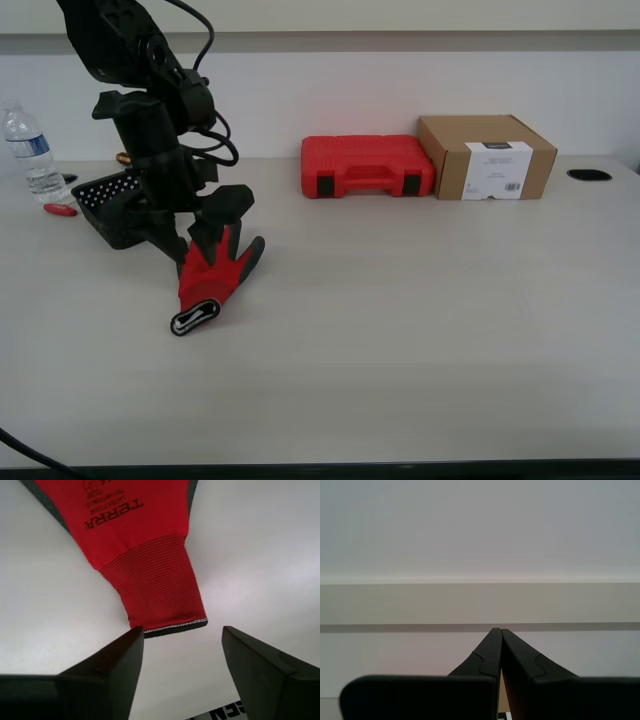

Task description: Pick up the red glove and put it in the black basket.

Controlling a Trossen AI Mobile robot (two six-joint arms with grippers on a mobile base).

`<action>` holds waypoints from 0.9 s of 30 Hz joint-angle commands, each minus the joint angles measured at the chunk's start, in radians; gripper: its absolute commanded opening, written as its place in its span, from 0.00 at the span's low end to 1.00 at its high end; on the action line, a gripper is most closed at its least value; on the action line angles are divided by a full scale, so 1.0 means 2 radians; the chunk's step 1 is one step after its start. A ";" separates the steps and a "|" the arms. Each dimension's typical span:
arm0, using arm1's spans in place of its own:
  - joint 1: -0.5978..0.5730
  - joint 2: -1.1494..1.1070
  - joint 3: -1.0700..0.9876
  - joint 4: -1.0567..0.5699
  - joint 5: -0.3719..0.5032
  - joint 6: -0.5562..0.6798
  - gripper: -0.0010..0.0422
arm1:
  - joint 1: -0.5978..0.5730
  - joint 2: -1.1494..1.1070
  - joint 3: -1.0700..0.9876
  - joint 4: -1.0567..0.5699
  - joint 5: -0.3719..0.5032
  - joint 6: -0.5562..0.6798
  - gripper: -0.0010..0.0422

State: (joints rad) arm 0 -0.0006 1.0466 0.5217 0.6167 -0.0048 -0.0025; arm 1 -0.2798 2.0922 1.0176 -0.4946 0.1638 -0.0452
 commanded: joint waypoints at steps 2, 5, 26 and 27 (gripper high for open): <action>0.000 0.000 0.001 0.002 0.000 0.001 0.02 | -0.007 0.033 0.002 -0.002 0.012 -0.005 0.32; 0.000 0.000 0.001 0.002 0.000 0.001 0.02 | -0.008 0.081 0.004 -0.003 0.029 -0.007 0.25; 0.000 0.000 0.001 -0.002 0.000 0.001 0.02 | -0.012 0.224 0.213 -0.128 0.002 -0.016 0.51; 0.000 0.000 0.001 -0.002 0.000 0.001 0.02 | -0.012 0.237 0.226 -0.142 0.005 -0.014 0.46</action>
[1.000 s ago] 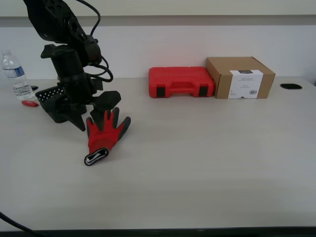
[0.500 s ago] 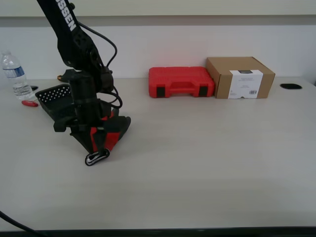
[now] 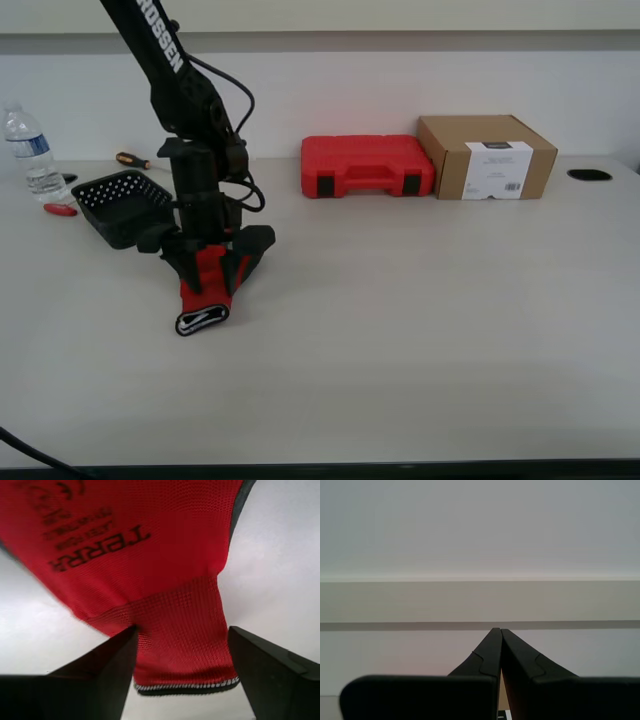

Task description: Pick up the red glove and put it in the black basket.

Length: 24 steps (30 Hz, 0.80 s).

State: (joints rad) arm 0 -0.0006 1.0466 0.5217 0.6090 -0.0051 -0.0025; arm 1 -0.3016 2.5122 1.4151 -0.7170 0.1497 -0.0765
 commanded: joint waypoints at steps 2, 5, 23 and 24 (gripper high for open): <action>0.000 0.000 0.001 0.002 0.000 0.001 0.02 | -0.002 0.063 0.056 -0.075 0.022 0.016 0.33; 0.000 0.000 0.001 0.002 0.000 0.001 0.02 | -0.005 0.094 0.080 -0.106 0.007 0.055 0.05; 0.000 0.000 0.001 -0.006 0.000 0.001 0.02 | 0.003 -0.161 0.076 -0.065 -0.101 0.061 0.02; 0.000 0.000 0.001 -0.007 0.000 0.001 0.02 | 0.007 -0.169 0.076 -0.065 -0.110 0.061 0.02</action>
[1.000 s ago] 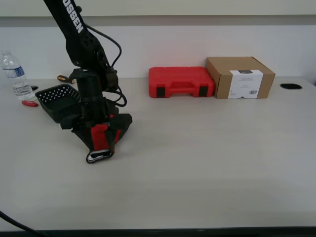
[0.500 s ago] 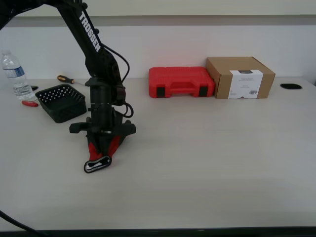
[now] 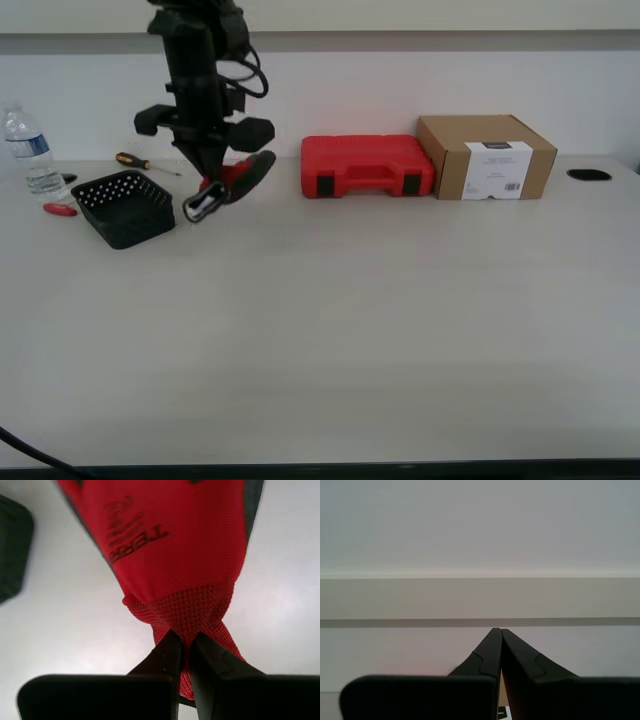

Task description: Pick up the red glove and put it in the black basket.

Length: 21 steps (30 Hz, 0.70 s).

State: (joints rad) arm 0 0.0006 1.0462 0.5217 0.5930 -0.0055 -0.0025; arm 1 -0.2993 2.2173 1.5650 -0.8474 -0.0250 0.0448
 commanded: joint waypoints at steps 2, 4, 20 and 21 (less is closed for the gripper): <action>0.000 0.000 0.001 0.001 0.000 0.001 0.02 | 0.023 -0.043 0.000 -0.010 -0.040 0.000 0.02; 0.000 0.000 0.001 0.000 0.000 0.001 0.02 | 0.045 -0.053 0.000 -0.012 -0.053 0.000 0.02; 0.000 0.000 0.001 -0.002 0.000 0.001 0.02 | 0.167 0.013 0.036 0.035 -0.027 0.011 0.02; 0.000 0.000 0.001 -0.002 0.000 0.001 0.02 | 0.173 0.029 0.044 0.034 -0.027 0.011 0.02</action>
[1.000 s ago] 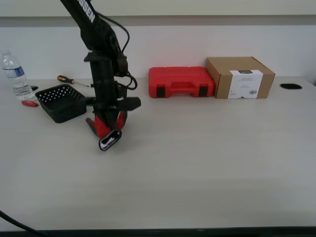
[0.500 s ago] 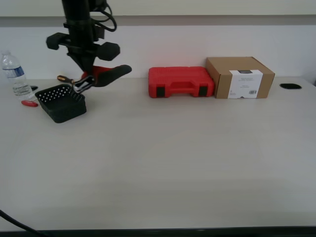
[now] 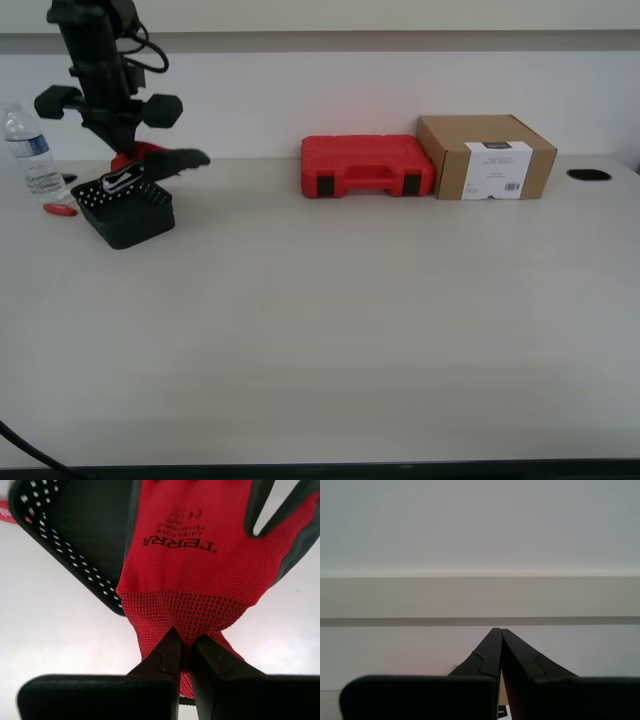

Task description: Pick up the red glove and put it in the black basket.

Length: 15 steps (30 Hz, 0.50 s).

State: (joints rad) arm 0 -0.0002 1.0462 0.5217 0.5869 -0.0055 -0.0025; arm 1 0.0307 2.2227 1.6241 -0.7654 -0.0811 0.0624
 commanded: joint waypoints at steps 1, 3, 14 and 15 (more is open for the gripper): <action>0.000 0.000 0.001 0.001 0.000 0.001 0.02 | 0.013 0.040 0.024 -0.007 0.000 0.002 0.02; 0.000 0.000 0.001 0.002 0.000 0.001 0.02 | 0.026 0.064 0.049 -0.007 0.001 0.003 0.02; 0.000 0.000 0.001 0.001 0.000 0.001 0.02 | 0.084 0.191 0.232 -0.073 0.006 0.019 0.02; 0.000 0.000 0.001 0.002 0.000 0.001 0.02 | 0.084 0.204 0.240 -0.078 0.011 0.019 0.02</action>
State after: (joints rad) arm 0 0.0002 1.0462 0.5217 0.5858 -0.0055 -0.0025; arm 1 0.1986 2.6167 2.0960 -0.9138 -0.0711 0.0971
